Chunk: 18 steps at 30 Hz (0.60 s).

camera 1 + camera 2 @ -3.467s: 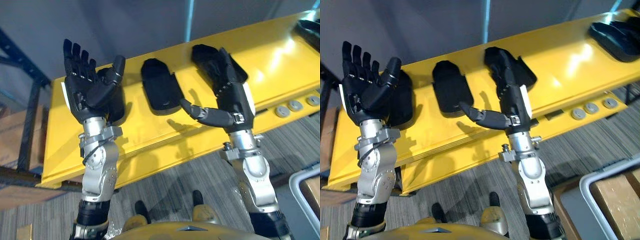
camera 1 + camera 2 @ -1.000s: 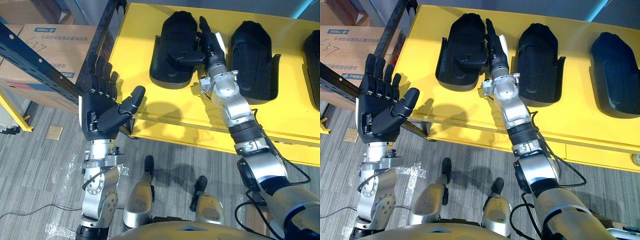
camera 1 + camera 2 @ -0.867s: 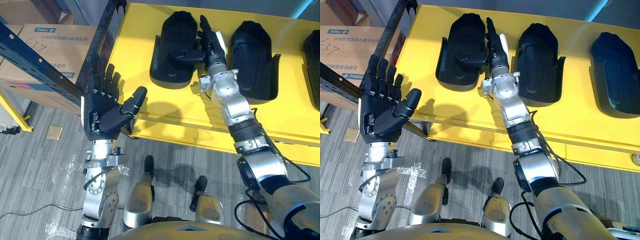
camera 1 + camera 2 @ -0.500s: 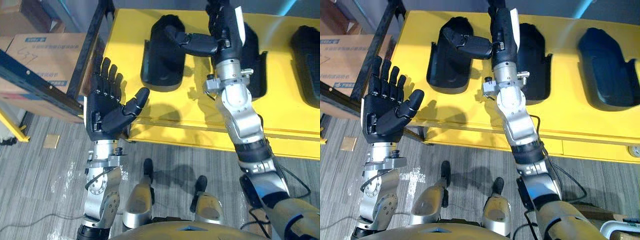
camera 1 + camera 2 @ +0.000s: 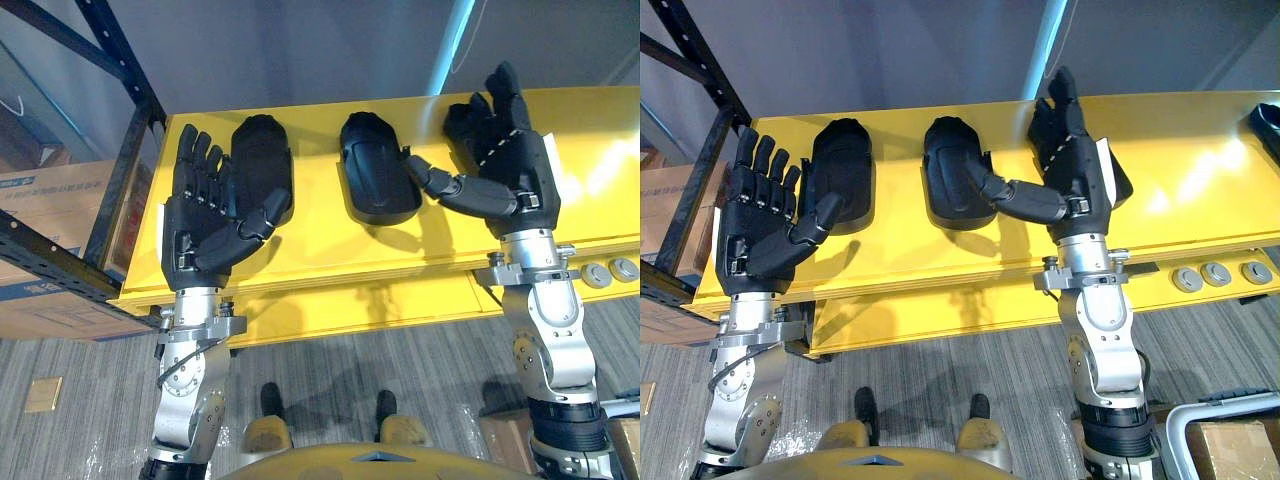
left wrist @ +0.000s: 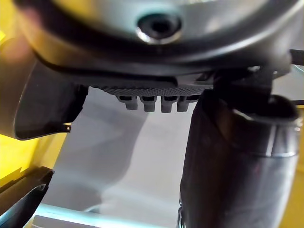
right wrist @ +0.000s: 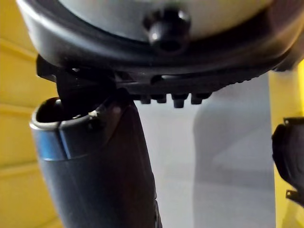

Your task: Walk over and take three plastic housings, then place them on the shelf

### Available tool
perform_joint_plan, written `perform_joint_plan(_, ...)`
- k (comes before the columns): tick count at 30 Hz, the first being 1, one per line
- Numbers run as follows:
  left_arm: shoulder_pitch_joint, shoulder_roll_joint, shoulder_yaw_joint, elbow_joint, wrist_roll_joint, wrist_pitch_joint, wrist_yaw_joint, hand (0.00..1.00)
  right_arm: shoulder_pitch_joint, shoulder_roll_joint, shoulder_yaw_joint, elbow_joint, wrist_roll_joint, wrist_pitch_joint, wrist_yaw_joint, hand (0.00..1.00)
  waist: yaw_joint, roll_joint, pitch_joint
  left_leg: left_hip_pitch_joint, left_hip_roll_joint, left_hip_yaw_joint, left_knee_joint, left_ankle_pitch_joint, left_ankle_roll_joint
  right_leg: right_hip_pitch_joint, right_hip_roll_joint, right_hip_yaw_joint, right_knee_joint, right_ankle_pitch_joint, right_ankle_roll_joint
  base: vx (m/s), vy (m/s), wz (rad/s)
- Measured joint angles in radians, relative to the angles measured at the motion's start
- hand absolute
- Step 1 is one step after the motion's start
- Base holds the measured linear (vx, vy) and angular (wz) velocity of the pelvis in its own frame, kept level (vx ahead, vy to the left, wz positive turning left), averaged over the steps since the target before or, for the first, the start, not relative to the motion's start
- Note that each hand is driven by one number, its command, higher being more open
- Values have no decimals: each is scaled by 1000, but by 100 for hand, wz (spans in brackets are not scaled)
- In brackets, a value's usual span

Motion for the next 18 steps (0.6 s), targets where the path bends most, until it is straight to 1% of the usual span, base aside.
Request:
perform_joint_plan(2, -2, -6, 0, 0, 6, 0, 28, 100, 0, 1, 53, -6, -1, -28, 36, 100, 1, -1, -10, -1, 4, 2, 0, -1, -4, 2, 5, 2, -10, 4, 2, -12, -40, -7)
perform_joint_plan(5, -4, -12, 3, 0, 16, 2, 65, 100, -1, 10, 141, -10, -13, -64, 63, 100, 8, -2, -14, -2, 4, 2, 0, -2, -4, 1, 5, 2, -10, 4, 1, 0, 0, 0)
perform_joint_plan(8, -5, -20, 13, 0, 36, 9, 85, 100, -1, 45, 232, -9, -14, -67, 66, 100, 25, -6, -16, -7, 3, 1, 0, -3, -5, -1, 4, 1, -10, 5, 0, 0, 0, 2)
perform_joint_plan(10, -5, -25, 13, 0, 37, 9, 88, 100, -1, 58, 266, -9, -15, -67, 65, 100, 33, -9, -18, -13, 1, -6, 0, -5, -9, -3, 2, -7, -10, 4, -1, 0, -1, 11)
perform_joint_plan(13, -5, -27, 15, 0, 36, 10, 101, 100, -2, 84, 307, -6, -19, -67, 41, 100, 39, -15, -24, -29, 0, -14, 0, 2, -3, -14, 2, -15, -8, 5, -3, 3, -5, 9)
perform_joint_plan(14, -5, -27, 15, 0, 37, 10, 106, 100, -2, 94, 315, -3, -46, -67, 26, 100, 39, -15, -24, -29, -1, -15, 0, 2, -2, -14, 1, -15, -8, 4, -4, 0, 0, 0)
perform_joint_plan(18, -5, -30, 14, 0, 40, 10, 120, 100, -2, 118, 333, 23, -53, -67, -30, 100, 33, -15, -24, -30, 0, -15, 0, 2, -3, -16, 2, -15, -7, 2, -6, 0, 0, 0)
